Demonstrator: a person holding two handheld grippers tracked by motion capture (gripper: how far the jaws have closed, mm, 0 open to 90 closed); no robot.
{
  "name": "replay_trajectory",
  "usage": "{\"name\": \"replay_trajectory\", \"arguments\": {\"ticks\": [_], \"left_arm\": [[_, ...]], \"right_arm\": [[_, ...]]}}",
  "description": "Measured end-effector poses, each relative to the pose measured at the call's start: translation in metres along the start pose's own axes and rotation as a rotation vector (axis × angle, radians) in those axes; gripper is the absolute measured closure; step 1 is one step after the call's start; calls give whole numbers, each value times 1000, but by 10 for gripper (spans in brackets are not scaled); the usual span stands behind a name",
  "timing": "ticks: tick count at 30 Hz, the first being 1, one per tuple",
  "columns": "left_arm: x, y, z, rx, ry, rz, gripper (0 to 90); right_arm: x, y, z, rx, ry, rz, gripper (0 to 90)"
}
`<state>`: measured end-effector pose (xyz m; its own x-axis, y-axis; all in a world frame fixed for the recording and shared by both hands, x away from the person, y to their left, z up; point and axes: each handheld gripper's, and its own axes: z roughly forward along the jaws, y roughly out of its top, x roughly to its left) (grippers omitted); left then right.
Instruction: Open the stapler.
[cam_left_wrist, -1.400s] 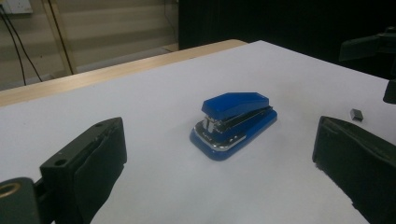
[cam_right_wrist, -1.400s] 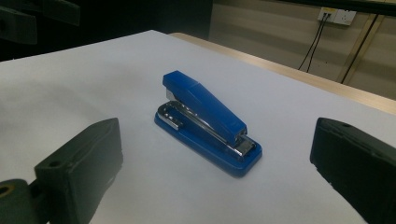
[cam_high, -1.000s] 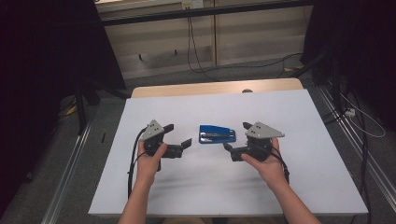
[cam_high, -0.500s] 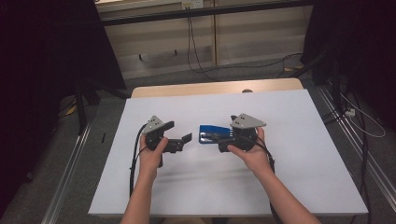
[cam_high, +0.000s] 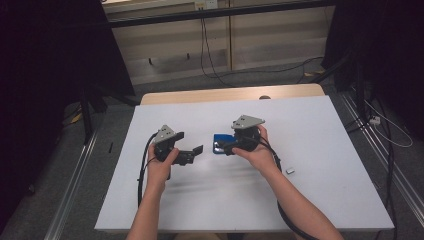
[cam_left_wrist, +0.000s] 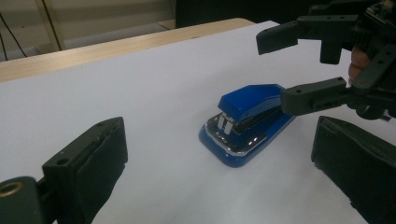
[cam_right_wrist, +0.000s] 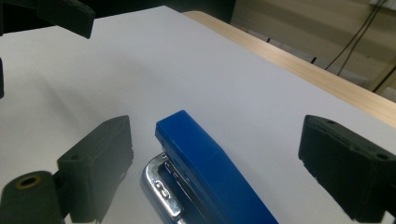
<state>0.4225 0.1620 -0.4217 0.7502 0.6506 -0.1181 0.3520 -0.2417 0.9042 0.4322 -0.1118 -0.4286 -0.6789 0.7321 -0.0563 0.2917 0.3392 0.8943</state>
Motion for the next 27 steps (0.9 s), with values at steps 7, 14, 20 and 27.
{"name": "replay_trajectory", "arguments": {"ticks": [7,14,20,27], "left_arm": [[2,-2,1,8,8,-1,37],[4,-5,3,38,5,-2,37],[4,-6,5,50,3,-5,37],[4,-8,8,60,-1,-8,37]], "right_arm": [[-8,3,16,18,80,30,176],[-1,1,35,69,132,-34,308],[-4,-3,39,96,136,-61,422],[-5,-3,44,110,173,-92,493]]}}
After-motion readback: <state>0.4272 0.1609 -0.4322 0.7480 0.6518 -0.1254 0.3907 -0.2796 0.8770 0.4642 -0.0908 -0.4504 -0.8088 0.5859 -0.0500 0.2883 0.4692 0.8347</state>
